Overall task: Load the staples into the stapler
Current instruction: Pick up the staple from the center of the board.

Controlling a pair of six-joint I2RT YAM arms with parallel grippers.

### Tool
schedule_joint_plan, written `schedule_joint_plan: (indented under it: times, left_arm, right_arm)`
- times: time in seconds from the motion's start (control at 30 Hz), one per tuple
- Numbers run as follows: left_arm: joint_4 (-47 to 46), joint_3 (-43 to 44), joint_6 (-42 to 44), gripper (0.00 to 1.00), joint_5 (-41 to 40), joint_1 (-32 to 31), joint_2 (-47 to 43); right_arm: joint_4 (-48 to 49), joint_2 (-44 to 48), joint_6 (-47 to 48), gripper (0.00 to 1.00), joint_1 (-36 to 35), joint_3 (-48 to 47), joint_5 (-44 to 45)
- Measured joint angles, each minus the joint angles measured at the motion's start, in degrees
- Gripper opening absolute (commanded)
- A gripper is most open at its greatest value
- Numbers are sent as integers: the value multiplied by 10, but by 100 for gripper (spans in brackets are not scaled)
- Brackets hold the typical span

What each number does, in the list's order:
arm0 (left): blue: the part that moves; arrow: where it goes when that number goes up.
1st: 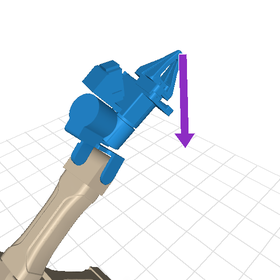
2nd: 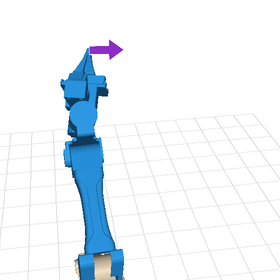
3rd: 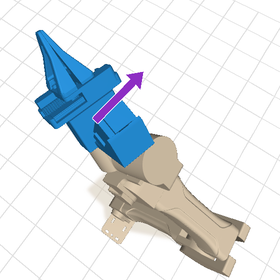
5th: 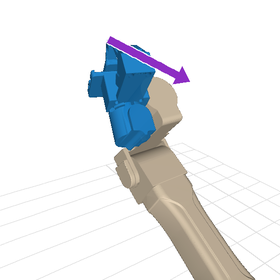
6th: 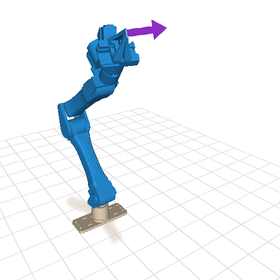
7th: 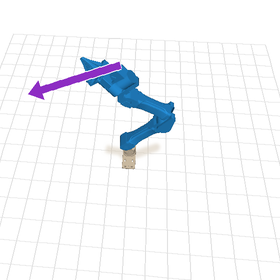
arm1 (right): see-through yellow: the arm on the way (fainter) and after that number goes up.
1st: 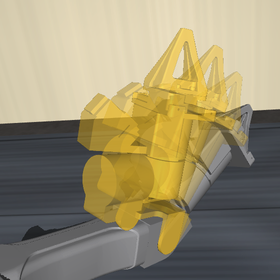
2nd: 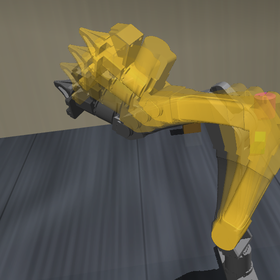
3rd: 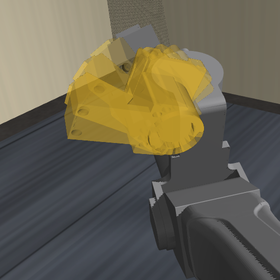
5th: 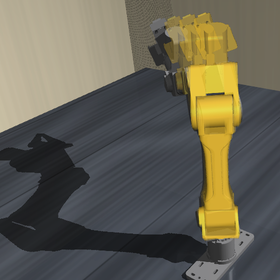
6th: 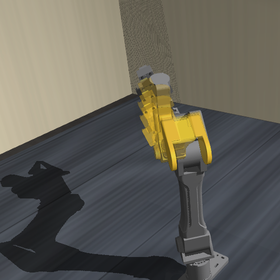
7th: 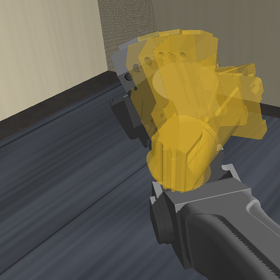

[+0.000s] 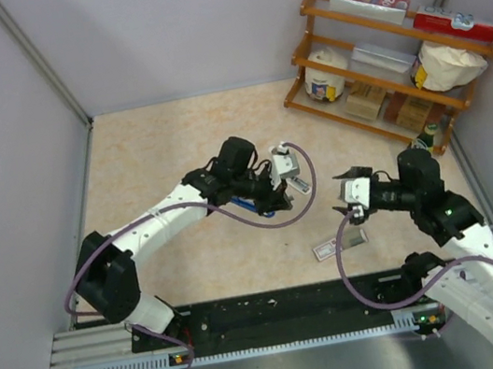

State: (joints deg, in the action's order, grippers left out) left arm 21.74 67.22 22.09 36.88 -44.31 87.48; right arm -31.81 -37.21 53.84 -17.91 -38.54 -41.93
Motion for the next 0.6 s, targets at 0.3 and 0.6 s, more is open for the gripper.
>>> schedule_joint_plan:
  times: [0.3, 0.6]
  left_arm:
    - [38, 21, -29, 9, 132, 4, 52]
    - [84, 48, -12, 9, 231, 4, 76]
  right_arm:
    - [99, 6, 41, 62, -52, 39, -8]
    - [89, -27, 104, 52, -94, 49, -59]
